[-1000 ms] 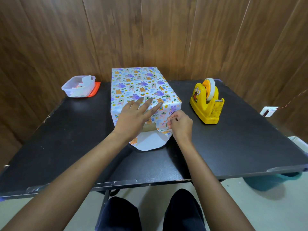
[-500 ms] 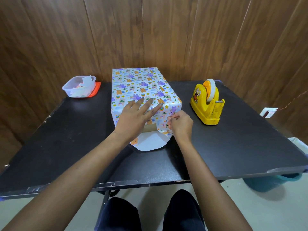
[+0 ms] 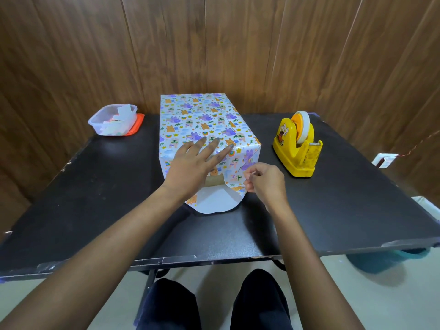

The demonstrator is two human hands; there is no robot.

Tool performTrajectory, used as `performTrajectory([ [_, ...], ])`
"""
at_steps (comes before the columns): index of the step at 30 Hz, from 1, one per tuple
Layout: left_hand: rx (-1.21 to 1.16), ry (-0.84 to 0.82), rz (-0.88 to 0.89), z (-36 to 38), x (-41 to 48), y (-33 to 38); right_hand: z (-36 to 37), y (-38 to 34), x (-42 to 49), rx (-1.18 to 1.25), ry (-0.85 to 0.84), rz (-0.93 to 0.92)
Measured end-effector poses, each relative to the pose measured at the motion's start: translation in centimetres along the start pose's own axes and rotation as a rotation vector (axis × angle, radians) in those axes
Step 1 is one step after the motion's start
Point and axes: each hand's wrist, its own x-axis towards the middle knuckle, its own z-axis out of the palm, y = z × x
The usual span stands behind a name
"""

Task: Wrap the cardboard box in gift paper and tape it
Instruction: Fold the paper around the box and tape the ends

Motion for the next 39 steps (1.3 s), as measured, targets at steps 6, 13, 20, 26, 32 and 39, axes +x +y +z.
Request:
performTrajectory([
  [6,-0.004,-0.004,-0.010,-0.1,0.0,0.2,0.5,0.1,-0.3,0.017,0.034,-0.119],
  [13,-0.007,-0.021,-0.011,-0.1,0.0,0.2,0.9,0.0,0.0,0.006,0.069,-0.130],
  [20,-0.008,0.001,-0.006,-0.1,0.0,0.2,1.7,-0.6,0.6,-0.012,0.118,-0.105],
  [26,-0.001,0.013,0.000,0.1,-0.1,0.1,2.6,-0.8,0.9,-0.001,0.184,-0.039],
  [32,0.002,0.006,-0.002,0.0,-0.1,0.2,1.1,-0.4,1.5,-0.097,0.179,-0.020],
  [39,-0.009,-0.026,0.002,-0.1,0.0,0.1,-0.6,0.7,2.0,-0.234,0.140,-0.060],
])
